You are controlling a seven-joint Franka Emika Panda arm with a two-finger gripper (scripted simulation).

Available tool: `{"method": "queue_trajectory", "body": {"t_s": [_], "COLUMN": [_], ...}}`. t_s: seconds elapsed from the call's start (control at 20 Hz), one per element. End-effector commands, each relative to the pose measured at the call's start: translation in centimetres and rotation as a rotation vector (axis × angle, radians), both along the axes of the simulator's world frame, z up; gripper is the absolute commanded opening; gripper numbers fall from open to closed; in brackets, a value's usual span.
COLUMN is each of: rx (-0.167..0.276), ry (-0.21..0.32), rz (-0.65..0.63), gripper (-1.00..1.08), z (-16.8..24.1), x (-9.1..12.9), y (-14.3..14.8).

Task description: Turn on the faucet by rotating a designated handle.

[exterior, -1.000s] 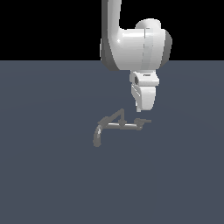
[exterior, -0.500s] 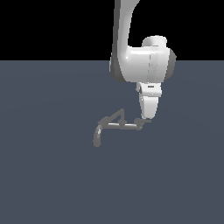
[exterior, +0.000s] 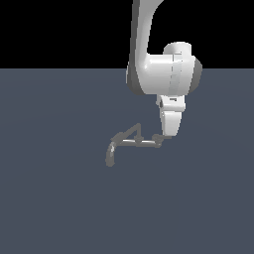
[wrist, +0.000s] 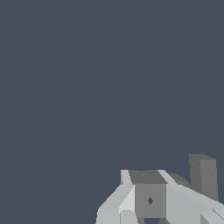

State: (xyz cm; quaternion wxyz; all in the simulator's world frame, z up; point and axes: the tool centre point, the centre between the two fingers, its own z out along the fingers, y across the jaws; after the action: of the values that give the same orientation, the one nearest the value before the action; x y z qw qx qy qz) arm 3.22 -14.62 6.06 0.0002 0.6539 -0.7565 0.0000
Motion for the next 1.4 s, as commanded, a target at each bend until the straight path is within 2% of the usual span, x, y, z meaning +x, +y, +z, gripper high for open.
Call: {"method": "queue_trajectory", "body": {"t_s": [0.0,0.25,0.35,0.9,0.95,1.0,1.35], "rx": [0.0,0.0,0.001,0.0,0.0,-0.004,-0.002], "ry": [0.0,0.0,-0.004,-0.001,-0.001,-0.017,-0.007], "rz": [-0.001,-0.002,0.003,-0.001,-0.001,-0.002,-0.002], "gripper": [-1.0,-1.0,-1.0,-1.0,-1.0,-1.0,-1.0], "z": [0.0,0.0,0.0,0.0,0.0,-0.1,-0.1], "x": [-0.8,-2.5,-1.9,-5.5,-5.5,-4.4,-6.4], "y": [-0.5,-1.5,-1.0,-0.6,-0.6,-0.9,1.2]}}
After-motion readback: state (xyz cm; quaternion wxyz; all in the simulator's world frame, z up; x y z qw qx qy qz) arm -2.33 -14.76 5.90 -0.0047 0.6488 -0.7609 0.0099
